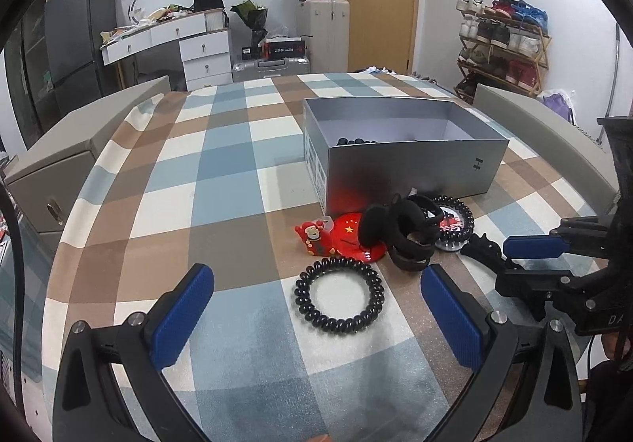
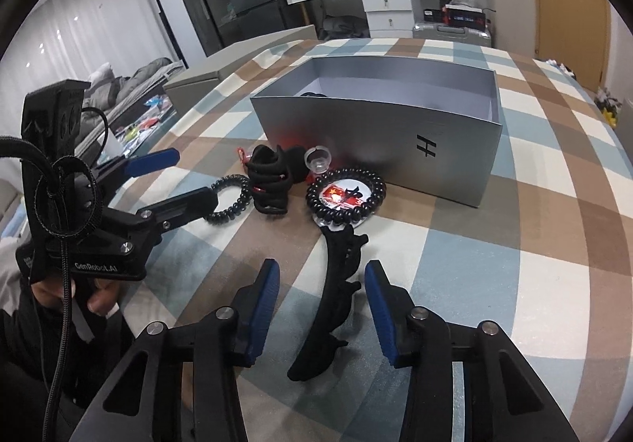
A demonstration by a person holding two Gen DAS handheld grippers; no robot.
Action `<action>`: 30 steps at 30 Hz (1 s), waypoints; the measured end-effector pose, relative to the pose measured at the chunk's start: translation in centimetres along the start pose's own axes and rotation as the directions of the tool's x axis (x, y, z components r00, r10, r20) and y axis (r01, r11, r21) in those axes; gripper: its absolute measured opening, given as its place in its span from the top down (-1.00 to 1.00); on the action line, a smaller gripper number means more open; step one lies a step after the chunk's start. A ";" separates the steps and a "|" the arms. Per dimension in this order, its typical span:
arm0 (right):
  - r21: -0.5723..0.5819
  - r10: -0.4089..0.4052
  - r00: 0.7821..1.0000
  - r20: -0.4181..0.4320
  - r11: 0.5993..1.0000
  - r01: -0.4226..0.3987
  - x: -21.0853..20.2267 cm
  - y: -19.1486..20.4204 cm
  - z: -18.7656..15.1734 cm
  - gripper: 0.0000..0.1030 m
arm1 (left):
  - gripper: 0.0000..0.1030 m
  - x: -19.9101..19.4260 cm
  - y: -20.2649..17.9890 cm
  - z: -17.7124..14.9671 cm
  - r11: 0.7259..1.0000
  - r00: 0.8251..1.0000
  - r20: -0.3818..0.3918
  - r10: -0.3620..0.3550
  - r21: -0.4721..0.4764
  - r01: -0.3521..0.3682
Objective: Organize jewelry
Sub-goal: 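Move right gripper to the second black branch stand and grasp it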
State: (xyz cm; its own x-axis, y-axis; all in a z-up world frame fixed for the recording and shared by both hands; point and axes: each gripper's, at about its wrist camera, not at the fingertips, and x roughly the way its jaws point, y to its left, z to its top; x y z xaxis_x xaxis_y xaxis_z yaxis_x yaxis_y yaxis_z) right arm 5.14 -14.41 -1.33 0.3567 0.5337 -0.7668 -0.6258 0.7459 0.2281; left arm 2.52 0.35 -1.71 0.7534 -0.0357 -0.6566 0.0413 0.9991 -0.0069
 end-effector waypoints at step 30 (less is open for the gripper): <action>-0.063 -0.141 0.990 0.003 0.988 0.140 -0.2 -0.1 -0.4 0.46 | -0.98 0.4 -0.2 0.1 1.000 1.000 -0.031 0.004 0.015 -0.004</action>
State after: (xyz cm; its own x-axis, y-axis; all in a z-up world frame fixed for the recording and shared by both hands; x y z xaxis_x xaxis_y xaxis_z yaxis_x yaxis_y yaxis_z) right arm 4.87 -14.76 -1.50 0.4434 0.4249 -0.7892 -0.6120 0.7869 0.0798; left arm 2.87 0.12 -1.91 0.7331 -0.0308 -0.6794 0.0486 0.9988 0.0072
